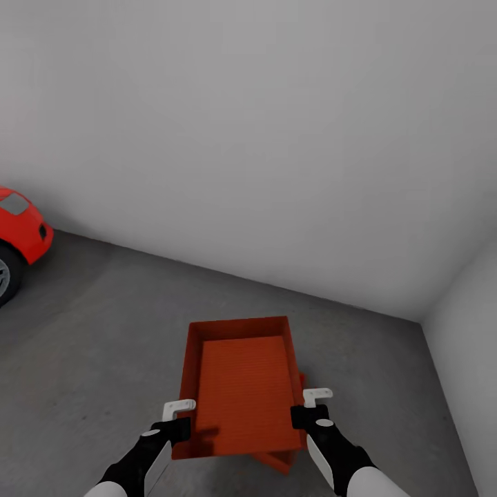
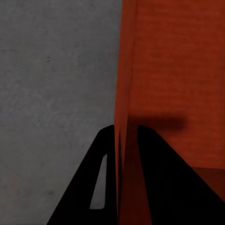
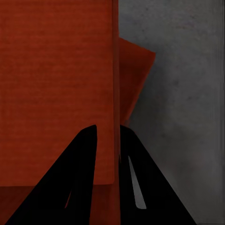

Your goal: Move the two storage containers from the living room to the garage. In the garage, place one container on the floor and stack the other container on top of it (either order is fine).

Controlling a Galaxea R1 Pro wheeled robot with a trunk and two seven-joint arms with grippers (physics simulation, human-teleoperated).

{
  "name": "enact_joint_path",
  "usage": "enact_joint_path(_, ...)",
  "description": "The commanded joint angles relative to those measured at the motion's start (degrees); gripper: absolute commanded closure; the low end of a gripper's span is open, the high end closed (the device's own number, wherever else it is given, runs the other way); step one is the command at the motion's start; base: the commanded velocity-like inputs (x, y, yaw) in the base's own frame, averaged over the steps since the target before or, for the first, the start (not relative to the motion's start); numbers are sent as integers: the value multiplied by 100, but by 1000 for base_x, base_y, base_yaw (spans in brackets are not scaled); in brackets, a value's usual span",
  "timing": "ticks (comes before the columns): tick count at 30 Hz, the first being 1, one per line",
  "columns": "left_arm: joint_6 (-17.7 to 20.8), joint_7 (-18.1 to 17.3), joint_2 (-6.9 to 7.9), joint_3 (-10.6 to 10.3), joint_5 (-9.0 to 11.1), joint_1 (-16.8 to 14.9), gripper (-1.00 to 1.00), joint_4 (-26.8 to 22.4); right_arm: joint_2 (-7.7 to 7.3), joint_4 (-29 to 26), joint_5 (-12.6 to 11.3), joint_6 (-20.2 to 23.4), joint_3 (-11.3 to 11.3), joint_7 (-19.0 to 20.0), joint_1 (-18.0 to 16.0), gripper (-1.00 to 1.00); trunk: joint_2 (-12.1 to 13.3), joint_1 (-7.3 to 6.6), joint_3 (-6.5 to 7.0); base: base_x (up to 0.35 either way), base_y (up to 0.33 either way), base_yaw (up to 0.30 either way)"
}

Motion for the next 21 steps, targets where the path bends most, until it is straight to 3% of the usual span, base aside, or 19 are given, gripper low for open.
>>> enact_joint_path(1, 33, -173, 3, -134, -113, 9, 100, -18, 0, -7, 94, 44, -382, -32, -41, 100, -11, 3, -12, 0, 0, -269)
enact_joint_path(21, 33, -173, 3, -135, -113, 9, 100, -18, 0, -7, 93, 44, -384, -31, -38, 100, -11, 3, -12, 0, 0, -275)
